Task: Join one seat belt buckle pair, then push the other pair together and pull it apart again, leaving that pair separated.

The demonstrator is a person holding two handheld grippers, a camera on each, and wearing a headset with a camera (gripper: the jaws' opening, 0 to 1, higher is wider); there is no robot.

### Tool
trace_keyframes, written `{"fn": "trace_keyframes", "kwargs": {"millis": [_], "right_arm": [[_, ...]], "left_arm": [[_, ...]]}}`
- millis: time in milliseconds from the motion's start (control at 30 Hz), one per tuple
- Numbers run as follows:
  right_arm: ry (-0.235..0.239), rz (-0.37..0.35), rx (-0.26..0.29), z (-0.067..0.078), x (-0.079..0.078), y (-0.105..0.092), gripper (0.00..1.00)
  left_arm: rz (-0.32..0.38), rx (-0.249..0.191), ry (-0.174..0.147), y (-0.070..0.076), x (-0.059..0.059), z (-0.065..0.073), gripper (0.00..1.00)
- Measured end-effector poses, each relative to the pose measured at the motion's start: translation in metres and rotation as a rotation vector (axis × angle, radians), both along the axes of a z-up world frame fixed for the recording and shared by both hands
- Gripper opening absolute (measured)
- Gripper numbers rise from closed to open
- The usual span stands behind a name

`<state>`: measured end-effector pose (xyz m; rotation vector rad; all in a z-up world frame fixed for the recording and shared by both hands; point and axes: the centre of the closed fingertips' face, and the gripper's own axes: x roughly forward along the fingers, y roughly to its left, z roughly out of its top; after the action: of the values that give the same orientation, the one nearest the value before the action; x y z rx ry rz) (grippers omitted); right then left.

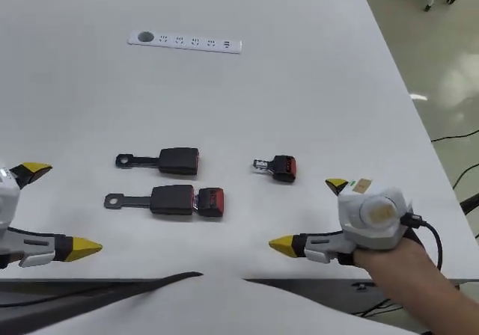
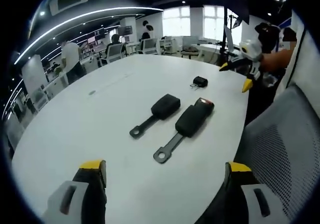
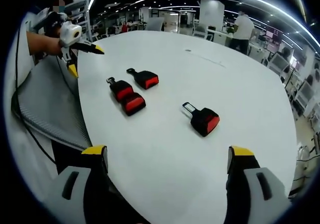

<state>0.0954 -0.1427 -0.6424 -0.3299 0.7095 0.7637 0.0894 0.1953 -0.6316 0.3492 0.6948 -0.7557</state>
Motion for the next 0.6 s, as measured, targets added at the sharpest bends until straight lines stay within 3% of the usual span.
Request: {"fn": "trace_keyframes", "kwargs": {"millis": [67,100,167,200,467,600], "right_arm": [[0.01,-0.001,-0.006,-0.006,0.0,-0.002,0.99],[0.012,0.002,-0.008,-0.013,0.001,-0.004,0.99],[0.011,0.007,-0.018,-0.011,0.0,-0.004,0.99],[0.01,0.008,-0.02,-0.011,0.0,-0.004,0.98],[-0.01,0.003,0.0,-0.002,0.003,0.008,0.98],[-0.008,0.016,-0.004,-0.006,0.0,0.015,0.98]], "left_arm": [[-0.033,0.057,-0.031,0.002,0.0,-0.002,1.0],[-0.036,0.055,-0.031,0.001,-0.001,-0.002,1.0],[-0.039,0.042,-0.027,-0.011,-0.01,0.002,1.0],[-0.038,0.038,-0.027,-0.007,-0.006,0.002,1.0],[-0.025,0.029,-0.026,-0.003,-0.005,0.008,1.0],[-0.02,0.021,-0.034,-0.003,-0.005,0.009,1.0]]}}
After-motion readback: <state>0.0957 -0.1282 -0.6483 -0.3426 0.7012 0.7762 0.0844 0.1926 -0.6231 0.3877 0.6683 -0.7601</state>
